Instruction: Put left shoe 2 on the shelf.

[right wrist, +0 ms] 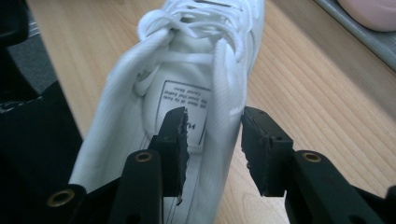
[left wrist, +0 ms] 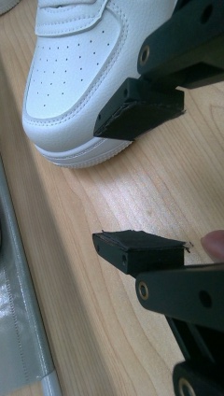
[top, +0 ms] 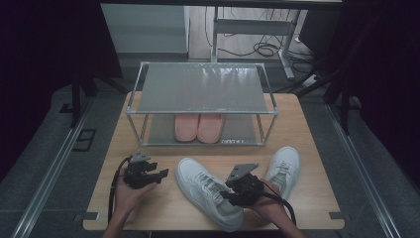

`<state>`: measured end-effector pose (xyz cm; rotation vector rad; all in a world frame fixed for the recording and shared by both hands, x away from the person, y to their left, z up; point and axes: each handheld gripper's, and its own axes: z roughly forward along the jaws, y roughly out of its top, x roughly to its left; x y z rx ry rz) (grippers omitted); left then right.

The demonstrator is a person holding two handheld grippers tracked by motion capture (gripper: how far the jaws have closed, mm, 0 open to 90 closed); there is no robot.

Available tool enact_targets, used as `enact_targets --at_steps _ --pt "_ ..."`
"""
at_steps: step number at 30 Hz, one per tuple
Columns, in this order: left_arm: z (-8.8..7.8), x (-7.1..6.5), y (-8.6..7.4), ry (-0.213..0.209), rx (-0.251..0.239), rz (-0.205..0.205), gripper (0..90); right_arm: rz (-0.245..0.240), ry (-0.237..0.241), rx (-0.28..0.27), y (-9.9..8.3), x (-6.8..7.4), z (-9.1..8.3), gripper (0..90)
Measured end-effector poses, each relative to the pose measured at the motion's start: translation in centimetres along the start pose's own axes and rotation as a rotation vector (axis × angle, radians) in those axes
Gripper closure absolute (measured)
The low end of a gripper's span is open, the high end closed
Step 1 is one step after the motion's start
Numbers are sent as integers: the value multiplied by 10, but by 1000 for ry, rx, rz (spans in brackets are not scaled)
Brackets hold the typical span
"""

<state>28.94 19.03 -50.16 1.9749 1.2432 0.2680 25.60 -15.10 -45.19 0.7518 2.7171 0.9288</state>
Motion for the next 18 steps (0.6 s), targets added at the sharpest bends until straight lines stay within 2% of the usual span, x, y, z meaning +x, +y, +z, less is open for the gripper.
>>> enact_targets --at_steps 4,8,12,18 --pt "-1 1 0 5 -2 -2 430 33 -32 7 7 -4 10 631" --pt "-1 3 0 6 0 -9 430 52 -26 17 10 -5 18 665" --pt "-1 2 0 5 0 -11 431 58 -21 19 12 -5 21 713" --pt "0 1 0 3 2 -8 430 61 -62 14 11 0 22 776"
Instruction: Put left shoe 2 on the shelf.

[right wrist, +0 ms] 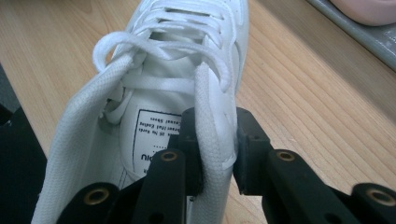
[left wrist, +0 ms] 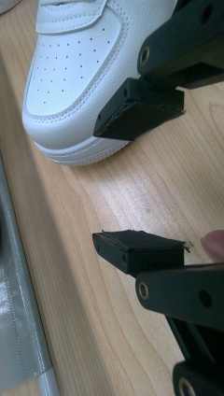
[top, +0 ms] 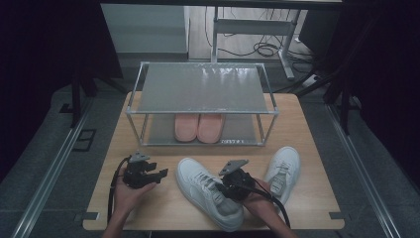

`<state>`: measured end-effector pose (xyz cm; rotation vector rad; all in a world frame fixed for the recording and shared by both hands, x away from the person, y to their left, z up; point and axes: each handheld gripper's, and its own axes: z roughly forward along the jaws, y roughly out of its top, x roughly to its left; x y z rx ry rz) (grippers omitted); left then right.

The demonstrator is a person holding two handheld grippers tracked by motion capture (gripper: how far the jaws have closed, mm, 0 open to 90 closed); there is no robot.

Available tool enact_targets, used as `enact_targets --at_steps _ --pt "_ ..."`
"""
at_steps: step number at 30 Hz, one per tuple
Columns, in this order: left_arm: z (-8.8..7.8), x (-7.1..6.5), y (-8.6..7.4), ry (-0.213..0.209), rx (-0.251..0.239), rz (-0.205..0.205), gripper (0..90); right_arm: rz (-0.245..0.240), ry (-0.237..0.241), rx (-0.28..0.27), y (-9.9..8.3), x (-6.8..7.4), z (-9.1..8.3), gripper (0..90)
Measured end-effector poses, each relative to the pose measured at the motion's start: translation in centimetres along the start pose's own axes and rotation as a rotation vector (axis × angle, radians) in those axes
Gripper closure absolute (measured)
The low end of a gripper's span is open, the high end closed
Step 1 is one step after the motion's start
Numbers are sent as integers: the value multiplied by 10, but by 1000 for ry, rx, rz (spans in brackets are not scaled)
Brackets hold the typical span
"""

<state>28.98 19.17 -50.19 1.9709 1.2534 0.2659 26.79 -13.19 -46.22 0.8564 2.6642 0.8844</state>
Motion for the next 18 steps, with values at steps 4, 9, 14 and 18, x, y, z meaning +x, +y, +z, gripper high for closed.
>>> enact_targets --at_steps 4,9,14,18 --pt "1 1 0 0 1 -3 431 -18 -43 -7 0 5 0 786" --pt "1 1 -1 -1 3 -3 431 10 -17 -30 2 3 -2 789" --pt "0 2 -1 2 -1 -2 431 26 -3 -64 4 4 -5 793" --pt "-1 3 -1 4 -4 -5 431 20 3 -71 7 5 -6 794"
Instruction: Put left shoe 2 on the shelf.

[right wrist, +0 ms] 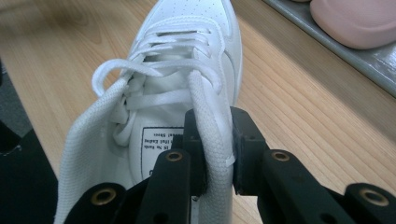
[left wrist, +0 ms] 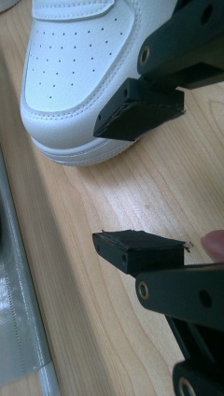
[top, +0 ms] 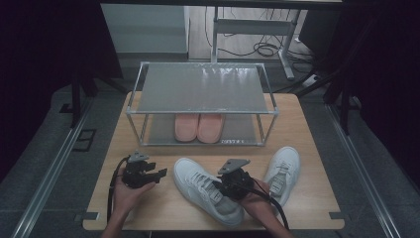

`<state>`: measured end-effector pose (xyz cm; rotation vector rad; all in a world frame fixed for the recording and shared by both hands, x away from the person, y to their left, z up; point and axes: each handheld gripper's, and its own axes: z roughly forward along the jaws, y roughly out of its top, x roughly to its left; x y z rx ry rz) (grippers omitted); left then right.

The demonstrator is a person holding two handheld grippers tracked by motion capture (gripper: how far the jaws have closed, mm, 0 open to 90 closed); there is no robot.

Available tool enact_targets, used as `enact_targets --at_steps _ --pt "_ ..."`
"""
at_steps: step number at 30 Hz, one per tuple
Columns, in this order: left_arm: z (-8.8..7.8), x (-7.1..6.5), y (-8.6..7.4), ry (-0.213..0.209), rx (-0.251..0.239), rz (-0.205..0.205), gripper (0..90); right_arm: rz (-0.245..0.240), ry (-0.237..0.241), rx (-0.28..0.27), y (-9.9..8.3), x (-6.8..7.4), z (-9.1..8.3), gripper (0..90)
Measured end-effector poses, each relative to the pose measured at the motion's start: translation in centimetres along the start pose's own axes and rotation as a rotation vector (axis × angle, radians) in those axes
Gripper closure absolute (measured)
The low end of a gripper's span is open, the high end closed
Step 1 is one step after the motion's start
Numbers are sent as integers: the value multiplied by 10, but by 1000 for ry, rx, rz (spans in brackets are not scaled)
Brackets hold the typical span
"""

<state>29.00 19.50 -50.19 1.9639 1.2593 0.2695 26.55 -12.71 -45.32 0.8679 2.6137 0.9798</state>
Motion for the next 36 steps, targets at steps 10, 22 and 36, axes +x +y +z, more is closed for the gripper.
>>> enact_targets --at_steps 10,22,36 --pt "-1 2 0 4 -4 -3 431 -8 26 -35 9 3 -3 794" --pt "-5 6 0 14 -19 -17 433 -7 60 -109 13 3 -8 798" --pt "-7 8 0 16 -24 -28 434 10 68 -191 26 -7 -32 800"
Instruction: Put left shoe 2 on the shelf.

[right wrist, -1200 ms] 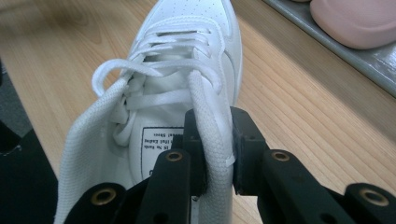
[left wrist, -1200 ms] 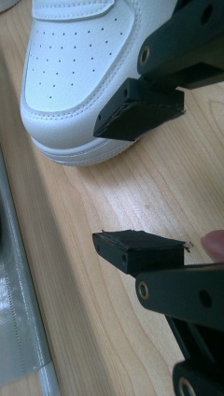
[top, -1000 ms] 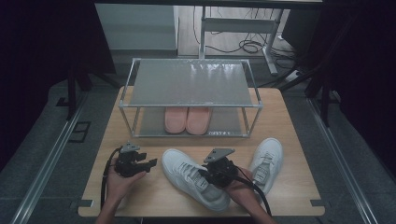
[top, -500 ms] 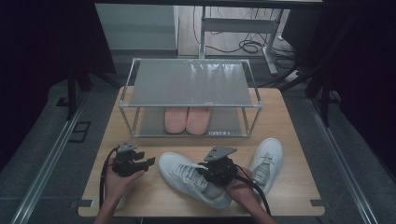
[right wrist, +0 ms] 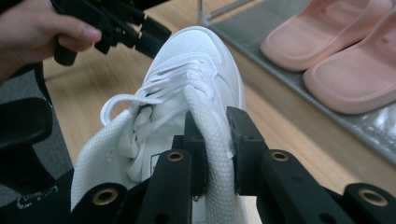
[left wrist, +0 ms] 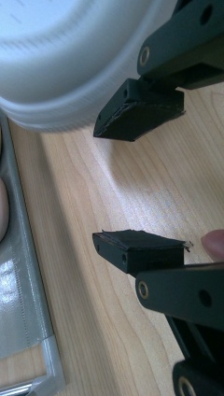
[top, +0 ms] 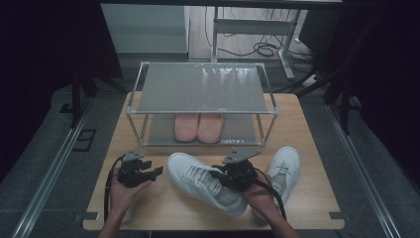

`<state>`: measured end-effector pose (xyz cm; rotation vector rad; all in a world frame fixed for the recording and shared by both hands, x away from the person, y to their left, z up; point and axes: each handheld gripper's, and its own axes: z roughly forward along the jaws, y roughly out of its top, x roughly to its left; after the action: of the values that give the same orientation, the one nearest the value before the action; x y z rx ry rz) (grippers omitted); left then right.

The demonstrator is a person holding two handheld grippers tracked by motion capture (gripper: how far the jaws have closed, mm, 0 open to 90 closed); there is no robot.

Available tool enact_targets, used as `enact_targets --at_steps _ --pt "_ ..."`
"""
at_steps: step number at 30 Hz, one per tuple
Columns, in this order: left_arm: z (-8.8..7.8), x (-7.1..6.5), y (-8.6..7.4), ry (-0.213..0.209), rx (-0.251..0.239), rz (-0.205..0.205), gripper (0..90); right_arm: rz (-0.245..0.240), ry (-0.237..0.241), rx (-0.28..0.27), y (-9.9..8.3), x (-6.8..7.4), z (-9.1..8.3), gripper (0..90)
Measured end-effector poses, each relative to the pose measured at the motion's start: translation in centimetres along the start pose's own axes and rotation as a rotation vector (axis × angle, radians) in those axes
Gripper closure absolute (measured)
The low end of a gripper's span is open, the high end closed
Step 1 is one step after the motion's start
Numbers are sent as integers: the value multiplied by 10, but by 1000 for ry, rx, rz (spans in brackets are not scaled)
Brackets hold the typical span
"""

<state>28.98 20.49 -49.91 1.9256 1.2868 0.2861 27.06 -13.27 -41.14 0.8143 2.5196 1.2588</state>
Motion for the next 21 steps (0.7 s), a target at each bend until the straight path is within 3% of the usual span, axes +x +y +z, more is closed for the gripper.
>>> enact_targets --at_steps 21 --pt "0 1 0 -3 3 -1 434 25 -16 -96 27 -24 -22 799"
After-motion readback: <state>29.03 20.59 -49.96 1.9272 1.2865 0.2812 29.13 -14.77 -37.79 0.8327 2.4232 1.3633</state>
